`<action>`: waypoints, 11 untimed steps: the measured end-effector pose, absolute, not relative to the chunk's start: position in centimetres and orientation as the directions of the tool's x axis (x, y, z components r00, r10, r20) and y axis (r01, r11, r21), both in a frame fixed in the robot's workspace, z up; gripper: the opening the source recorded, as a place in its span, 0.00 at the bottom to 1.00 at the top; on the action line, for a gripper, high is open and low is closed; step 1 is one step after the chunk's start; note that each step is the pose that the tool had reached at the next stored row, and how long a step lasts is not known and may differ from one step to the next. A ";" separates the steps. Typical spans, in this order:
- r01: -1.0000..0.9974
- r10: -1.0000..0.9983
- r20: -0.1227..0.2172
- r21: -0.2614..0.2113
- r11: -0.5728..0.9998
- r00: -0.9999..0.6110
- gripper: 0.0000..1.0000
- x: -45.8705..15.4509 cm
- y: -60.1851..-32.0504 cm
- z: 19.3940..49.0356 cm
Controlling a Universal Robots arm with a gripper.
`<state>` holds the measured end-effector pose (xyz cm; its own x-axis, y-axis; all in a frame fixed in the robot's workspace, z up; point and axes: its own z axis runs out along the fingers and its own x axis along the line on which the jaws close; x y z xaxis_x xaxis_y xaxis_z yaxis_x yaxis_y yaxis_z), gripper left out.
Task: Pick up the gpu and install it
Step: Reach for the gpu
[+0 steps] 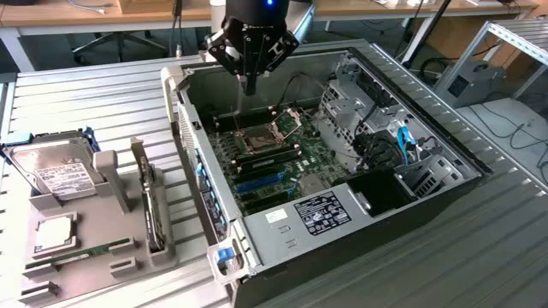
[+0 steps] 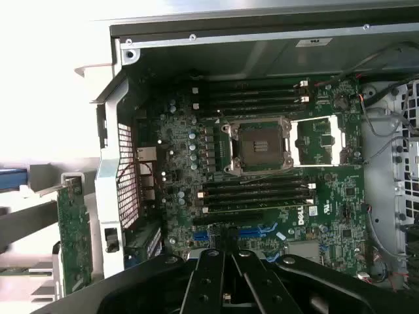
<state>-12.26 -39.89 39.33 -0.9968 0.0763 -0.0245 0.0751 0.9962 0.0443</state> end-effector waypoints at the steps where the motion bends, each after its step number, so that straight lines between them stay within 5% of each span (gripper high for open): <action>1: 0.075 0.076 -0.024 0.044 0.996 -0.997 0.11 -12.4 -39.9 39.3; 11: 0.075 0.076 -0.024 0.044 0.996 -0.997 0.11 -13.1 -39.9 39.3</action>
